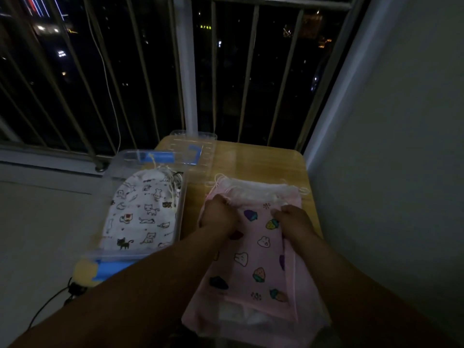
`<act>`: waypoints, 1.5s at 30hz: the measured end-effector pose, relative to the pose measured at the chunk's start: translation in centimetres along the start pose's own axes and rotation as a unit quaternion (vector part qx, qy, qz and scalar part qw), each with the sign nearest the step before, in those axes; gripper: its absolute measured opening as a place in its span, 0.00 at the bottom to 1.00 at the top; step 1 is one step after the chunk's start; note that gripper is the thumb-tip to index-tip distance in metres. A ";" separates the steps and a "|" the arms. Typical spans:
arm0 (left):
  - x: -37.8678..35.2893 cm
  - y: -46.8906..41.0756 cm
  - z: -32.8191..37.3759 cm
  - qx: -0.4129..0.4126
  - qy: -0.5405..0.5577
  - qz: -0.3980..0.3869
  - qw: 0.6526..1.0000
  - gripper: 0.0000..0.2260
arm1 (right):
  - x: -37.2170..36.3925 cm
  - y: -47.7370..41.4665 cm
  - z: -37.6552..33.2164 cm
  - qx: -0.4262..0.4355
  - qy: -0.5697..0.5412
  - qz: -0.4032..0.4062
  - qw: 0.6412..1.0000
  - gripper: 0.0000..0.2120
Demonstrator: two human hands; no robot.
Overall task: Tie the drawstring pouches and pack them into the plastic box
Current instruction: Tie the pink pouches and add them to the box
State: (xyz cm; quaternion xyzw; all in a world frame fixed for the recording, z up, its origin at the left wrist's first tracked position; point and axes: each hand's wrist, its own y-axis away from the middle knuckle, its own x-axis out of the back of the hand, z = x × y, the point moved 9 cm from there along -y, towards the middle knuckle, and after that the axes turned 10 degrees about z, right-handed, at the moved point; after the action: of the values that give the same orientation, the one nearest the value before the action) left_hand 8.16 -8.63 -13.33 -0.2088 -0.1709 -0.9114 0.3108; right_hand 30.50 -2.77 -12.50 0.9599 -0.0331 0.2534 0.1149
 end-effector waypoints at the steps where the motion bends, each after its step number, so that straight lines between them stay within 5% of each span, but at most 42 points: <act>1: 0.6 0.2 0.5 -0.018 -0.002 0.014 1.000 0.07 | 0.1 0.3 0.1 -0.010 -0.029 -0.005 1.000 0.12; 12: 3.8 5.8 4.0 -0.053 -0.003 -0.020 0.998 0.12 | 4.1 5.2 -2.2 0.049 0.038 0.031 0.998 0.11; 15: 4.1 7.2 2.1 -0.001 0.015 -0.047 0.999 0.11 | 4.3 6.6 -2.2 0.063 0.066 0.027 0.995 0.08; 22: 3.1 7.7 -0.4 0.021 -0.023 -0.130 0.991 0.33 | 2.4 6.6 0.1 0.041 0.131 0.020 0.990 0.16; 27: 2.5 5.9 -0.8 0.040 -0.024 -0.121 0.992 0.21 | 1.7 5.2 0.1 0.041 0.145 0.027 0.988 0.12; 32: 2.3 5.2 -1.6 0.050 -0.017 -0.085 0.995 0.10 | 1.3 4.1 -0.4 0.026 0.081 0.025 0.996 0.03; 38: 1.8 5.2 -1.8 0.052 -0.009 -0.090 0.995 0.07 | -0.6 3.4 -0.4 -0.019 -0.050 -0.032 0.998 0.10; 42: 2.2 6.2 0.4 0.012 -0.006 -0.104 0.994 0.22 | 0.6 5.5 -2.3 -0.020 -0.159 -0.051 0.986 0.12; 45: 2.6 7.8 2.4 0.038 0.141 -0.128 0.981 0.14 | 1.7 7.0 -3.3 -0.028 -0.249 -0.067 0.966 0.20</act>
State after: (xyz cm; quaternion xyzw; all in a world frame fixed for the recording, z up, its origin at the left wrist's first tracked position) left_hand 11.89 -14.71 -8.63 -0.0423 -0.1851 -0.9569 0.2200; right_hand 29.54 -8.80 -7.49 0.9891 -0.0038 -0.0028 0.1469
